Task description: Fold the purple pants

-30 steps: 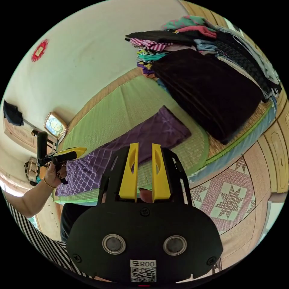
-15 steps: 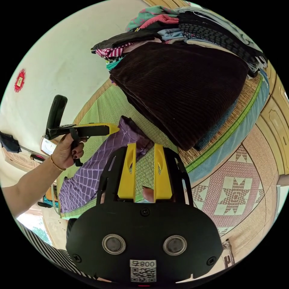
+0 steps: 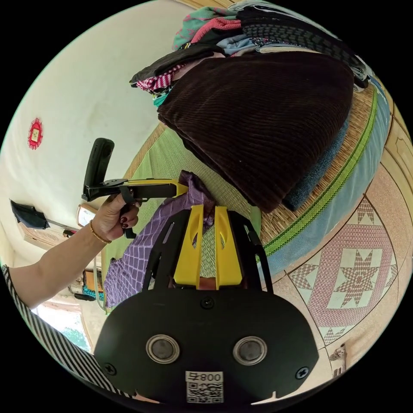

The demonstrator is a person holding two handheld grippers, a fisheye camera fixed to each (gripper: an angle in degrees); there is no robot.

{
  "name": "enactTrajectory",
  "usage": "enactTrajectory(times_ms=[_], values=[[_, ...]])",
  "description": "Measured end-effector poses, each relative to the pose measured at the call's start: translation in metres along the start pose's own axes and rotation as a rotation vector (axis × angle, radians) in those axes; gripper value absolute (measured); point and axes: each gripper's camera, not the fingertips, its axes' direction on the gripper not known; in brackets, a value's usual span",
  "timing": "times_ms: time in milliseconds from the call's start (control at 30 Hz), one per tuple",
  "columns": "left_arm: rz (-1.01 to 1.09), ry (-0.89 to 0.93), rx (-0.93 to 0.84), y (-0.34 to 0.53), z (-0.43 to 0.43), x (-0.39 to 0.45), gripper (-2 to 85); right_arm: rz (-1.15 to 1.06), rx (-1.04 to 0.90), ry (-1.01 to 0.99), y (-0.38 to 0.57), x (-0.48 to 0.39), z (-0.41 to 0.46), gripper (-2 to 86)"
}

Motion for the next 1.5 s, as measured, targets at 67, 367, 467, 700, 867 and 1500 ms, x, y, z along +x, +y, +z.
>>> enactTrajectory(times_ms=[67,367,467,700,867,1500], values=[[0.016,0.012,0.009,0.003,-0.007,0.001,3.4,0.013,0.014,-0.041,0.004,0.007,-0.008,4.1],[0.112,-0.001,0.073,0.024,-0.072,0.017,3.0,-0.092,0.067,-0.095,0.019,-0.013,-0.051,3.1],[0.138,0.004,0.117,0.039,-0.107,0.024,3.0,-0.149,0.084,-0.136,0.028,-0.03,-0.066,3.1],[0.166,-0.011,0.268,0.112,-0.212,0.04,3.1,-0.347,0.053,-0.241,0.058,-0.1,-0.08,3.1],[0.123,-0.036,0.366,0.186,-0.285,0.041,3.2,-0.488,-0.022,-0.314,0.084,-0.16,-0.064,3.1],[-0.511,-0.005,0.343,0.395,-0.342,-0.046,2.3,-0.767,-0.601,-0.106,0.187,-0.27,0.18,4.3]])
